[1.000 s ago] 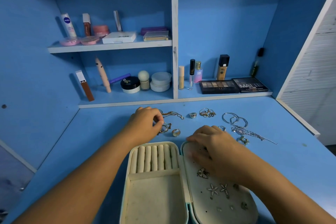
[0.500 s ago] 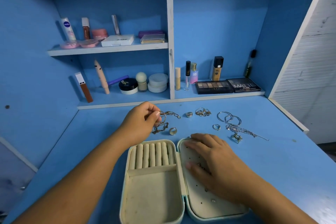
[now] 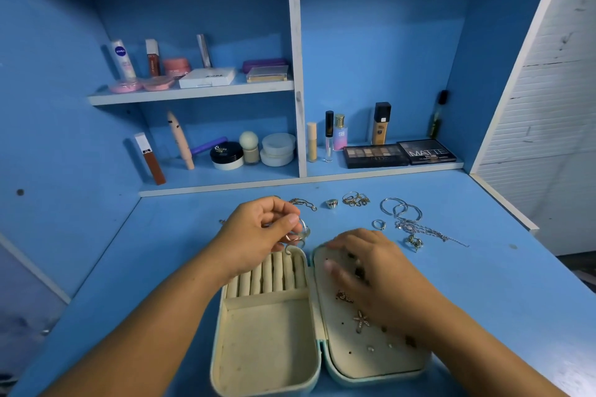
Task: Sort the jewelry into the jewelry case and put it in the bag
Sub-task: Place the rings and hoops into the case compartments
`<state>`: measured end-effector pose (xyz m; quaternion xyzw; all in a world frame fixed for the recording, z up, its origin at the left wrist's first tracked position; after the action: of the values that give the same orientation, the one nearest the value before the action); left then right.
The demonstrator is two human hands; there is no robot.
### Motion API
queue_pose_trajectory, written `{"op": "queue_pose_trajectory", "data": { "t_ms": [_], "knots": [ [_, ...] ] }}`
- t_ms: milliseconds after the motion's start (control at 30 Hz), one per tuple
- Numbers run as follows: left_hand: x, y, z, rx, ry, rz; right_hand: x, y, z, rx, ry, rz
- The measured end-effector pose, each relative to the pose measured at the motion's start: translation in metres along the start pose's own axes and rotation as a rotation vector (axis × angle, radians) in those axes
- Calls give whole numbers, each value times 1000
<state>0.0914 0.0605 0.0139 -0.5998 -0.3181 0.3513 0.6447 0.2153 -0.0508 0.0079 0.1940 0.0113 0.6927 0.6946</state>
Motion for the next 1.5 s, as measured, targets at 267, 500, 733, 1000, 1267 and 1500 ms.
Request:
{"op": "queue_pose_trajectory", "data": {
  "t_ms": [267,500,733,1000,1267,1500],
  "knots": [
    [-7,4,-17,28,88,-36,13,-3,4,322,-69,-188],
    [-11,7,-23,34,98,-73,12,-7,-6,401,-20,-236],
    [-22,11,-23,141,95,-93,10,-13,-9,398,-12,-273],
    [-24,6,-29,416,77,-165,9,-11,-4,365,-38,-240],
    [-24,1,-15,317,-43,-151,9,-5,16,228,-109,-128],
    [-49,0,6,218,-126,-119,1,12,21,238,-115,-89]
  ]
}}
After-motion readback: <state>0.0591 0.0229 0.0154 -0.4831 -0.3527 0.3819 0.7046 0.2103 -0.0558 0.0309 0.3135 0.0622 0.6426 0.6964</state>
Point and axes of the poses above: each hand's wrist, its own x-axis towards the middle knuckle, its own z-axis out of the back of the hand, y = z × x, the point moved 9 cm from there along x, towards the middle knuckle, and after that the axes turned 13 degrees about -x, right-handed, at the moved point
